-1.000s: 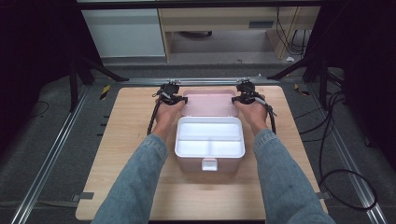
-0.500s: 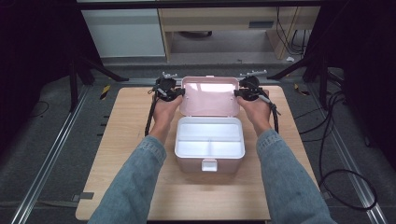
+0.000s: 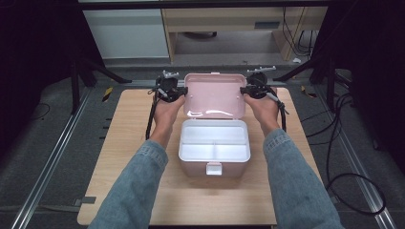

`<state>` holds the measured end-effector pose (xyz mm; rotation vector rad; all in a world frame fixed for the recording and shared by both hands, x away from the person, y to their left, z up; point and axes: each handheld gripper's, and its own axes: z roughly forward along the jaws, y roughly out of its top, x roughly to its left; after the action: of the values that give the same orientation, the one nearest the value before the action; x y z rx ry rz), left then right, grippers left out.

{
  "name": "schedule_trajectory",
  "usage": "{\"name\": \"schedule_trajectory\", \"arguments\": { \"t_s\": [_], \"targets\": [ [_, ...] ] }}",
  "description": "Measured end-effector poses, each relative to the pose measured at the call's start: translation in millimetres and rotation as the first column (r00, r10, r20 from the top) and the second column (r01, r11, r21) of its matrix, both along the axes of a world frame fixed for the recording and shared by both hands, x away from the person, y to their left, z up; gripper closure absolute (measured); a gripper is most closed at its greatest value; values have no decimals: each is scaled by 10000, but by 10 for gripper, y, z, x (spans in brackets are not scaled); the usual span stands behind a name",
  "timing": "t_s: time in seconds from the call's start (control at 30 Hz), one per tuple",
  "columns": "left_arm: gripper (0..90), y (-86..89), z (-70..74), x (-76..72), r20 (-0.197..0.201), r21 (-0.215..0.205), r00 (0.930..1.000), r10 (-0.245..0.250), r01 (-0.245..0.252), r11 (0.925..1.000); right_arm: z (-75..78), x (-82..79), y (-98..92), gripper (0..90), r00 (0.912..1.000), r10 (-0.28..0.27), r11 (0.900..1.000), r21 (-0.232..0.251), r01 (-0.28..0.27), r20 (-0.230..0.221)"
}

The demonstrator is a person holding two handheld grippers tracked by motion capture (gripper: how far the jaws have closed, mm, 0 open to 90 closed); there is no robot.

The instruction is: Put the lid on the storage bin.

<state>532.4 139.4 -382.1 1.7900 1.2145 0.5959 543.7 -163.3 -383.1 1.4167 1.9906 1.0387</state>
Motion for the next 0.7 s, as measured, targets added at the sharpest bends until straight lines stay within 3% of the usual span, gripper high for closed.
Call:
{"name": "schedule_trajectory", "arguments": {
  "t_s": [0.23,0.53,0.7],
  "targets": [
    [830,18,134,-141,81,184,9999,-113,112,9998,151,-126,34,820,9991,-5,9998,-215,14,433],
    [806,71,264,-471,364,327,9987,-365,353,9988,341,-443,68,841,9909,174,9994,-332,-131,1337],
    [654,176,238,-689,516,231,9982,-300,289,9993,382,-643,40,843,9839,267,9995,-213,-233,1765]
  ]
}}
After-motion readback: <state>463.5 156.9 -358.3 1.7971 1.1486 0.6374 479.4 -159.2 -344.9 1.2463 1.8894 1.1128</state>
